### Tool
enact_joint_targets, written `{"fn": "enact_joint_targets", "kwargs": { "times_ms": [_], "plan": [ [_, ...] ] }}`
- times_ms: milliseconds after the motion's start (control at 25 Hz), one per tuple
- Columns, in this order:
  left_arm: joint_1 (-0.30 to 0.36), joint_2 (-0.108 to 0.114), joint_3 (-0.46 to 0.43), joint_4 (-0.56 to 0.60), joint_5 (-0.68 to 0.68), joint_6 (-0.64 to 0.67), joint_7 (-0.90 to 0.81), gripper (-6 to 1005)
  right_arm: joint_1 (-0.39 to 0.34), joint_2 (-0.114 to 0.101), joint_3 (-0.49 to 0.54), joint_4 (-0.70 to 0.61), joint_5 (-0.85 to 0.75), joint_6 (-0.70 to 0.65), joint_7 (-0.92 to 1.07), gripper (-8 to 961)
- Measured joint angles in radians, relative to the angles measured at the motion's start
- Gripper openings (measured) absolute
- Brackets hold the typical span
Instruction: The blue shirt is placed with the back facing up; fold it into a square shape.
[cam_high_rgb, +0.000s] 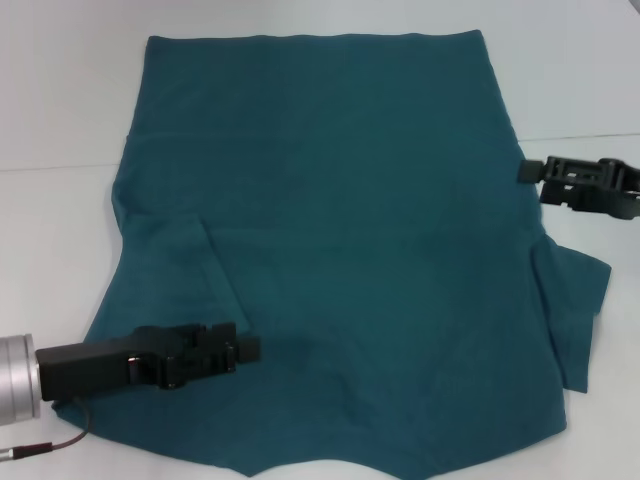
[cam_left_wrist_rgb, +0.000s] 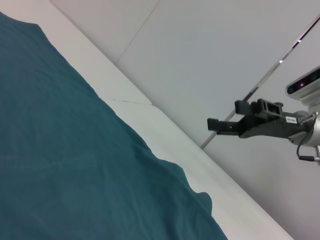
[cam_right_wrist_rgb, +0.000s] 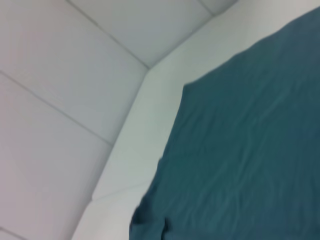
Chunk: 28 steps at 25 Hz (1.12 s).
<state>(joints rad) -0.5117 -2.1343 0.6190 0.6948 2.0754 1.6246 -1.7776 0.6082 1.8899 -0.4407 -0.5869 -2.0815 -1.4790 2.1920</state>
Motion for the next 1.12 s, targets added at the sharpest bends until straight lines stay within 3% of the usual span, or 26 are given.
{"fn": "enact_joint_targets", "kwargs": {
  "times_ms": [440,600,920,1120],
  "plan": [
    [-0.003,-0.001,0.001,0.001,-0.026,-0.01,0.0,629,-0.005,-0.002,0.025,0.004,-0.001,0.004,0.006,890],
    [-0.006,0.001,0.001,0.001,-0.044,-0.014,-0.024,629,-0.008,-0.03,-0.002,0.001,-0.03,-0.003,0.076,889],
    [-0.008,0.006,0.001,-0.001,-0.052,-0.045,-0.048,628,-0.003,-0.108,-0.051,-0.014,-0.171,-0.058,0.248,889],
    [-0.008,0.007,0.001,-0.002,-0.052,-0.058,-0.048,629,0.0,-0.115,-0.051,-0.091,-0.294,-0.156,0.288,888]
  ]
}}
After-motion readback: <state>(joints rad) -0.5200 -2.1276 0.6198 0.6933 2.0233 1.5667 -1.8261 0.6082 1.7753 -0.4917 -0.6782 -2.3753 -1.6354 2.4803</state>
